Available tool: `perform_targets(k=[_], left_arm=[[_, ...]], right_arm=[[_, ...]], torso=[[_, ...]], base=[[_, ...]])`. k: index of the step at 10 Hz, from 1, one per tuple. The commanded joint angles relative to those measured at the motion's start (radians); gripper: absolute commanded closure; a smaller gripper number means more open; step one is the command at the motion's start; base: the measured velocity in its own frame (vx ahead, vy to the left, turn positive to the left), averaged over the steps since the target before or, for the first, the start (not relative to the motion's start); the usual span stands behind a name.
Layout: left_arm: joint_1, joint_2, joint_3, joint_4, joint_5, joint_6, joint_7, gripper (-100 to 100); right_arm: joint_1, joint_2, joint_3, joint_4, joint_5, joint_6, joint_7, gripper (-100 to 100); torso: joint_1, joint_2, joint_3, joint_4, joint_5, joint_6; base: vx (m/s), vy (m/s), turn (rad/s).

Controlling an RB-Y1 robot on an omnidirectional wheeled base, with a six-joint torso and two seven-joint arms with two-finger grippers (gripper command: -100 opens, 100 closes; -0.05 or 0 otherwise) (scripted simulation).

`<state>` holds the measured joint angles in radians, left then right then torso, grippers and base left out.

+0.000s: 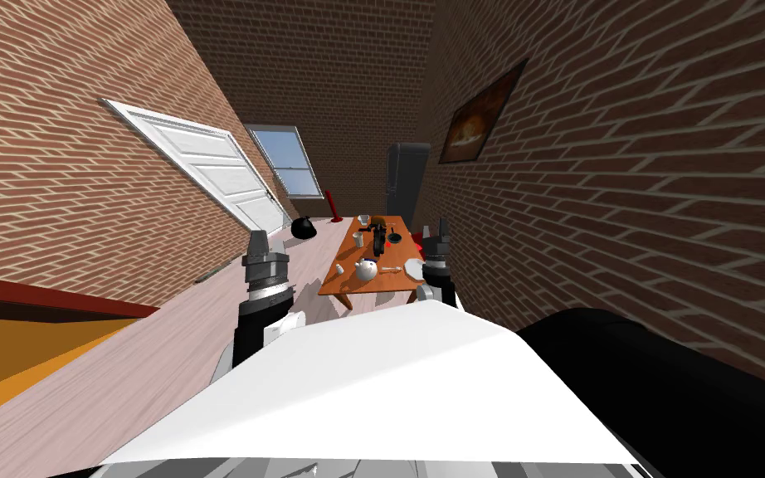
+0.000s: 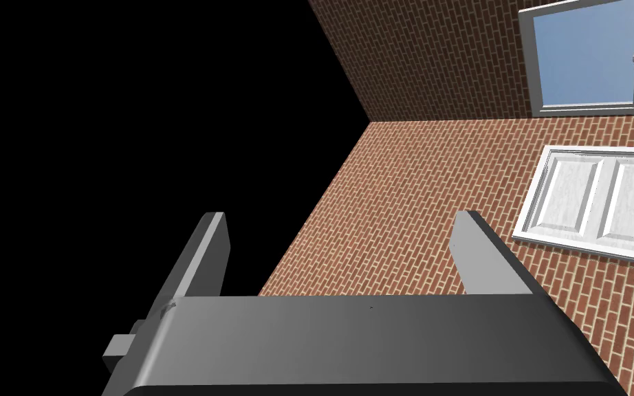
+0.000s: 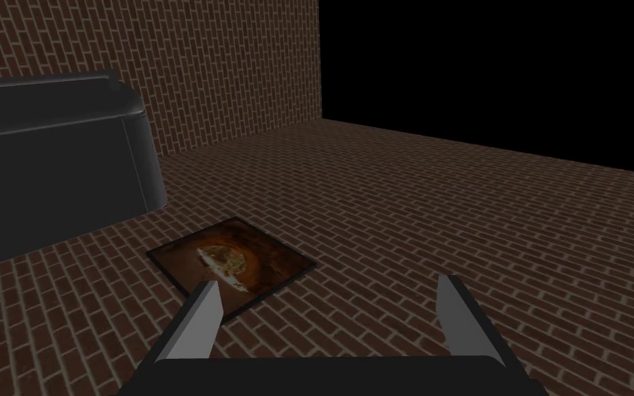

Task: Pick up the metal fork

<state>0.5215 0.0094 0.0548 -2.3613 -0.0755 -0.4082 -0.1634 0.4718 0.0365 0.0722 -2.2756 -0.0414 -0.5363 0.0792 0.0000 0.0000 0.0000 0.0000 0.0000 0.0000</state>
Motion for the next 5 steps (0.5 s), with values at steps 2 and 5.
perform_targets(k=[2, 5], left_arm=[[0.000, 0.000, 0.000, 0.000, 0.000, 0.000, 0.000, 0], [0.000, 0.000, 0.000, 0.000, 0.000, 0.000, 0.000, 0]], right_arm=[[-0.012, -0.073, 0.014, 0.031, 0.014, 0.003, -0.006, -100], [-0.029, -0.151, 0.034, 0.075, 0.035, 0.007, -0.015, -100]], torso=[[0.001, 0.003, 0.002, 0.001, 0.000, 0.000], [0.003, 0.008, 0.005, 0.002, 0.001, 0.000]], base=[[-0.108, 0.035, 0.041], [-0.113, 0.042, 0.051]])
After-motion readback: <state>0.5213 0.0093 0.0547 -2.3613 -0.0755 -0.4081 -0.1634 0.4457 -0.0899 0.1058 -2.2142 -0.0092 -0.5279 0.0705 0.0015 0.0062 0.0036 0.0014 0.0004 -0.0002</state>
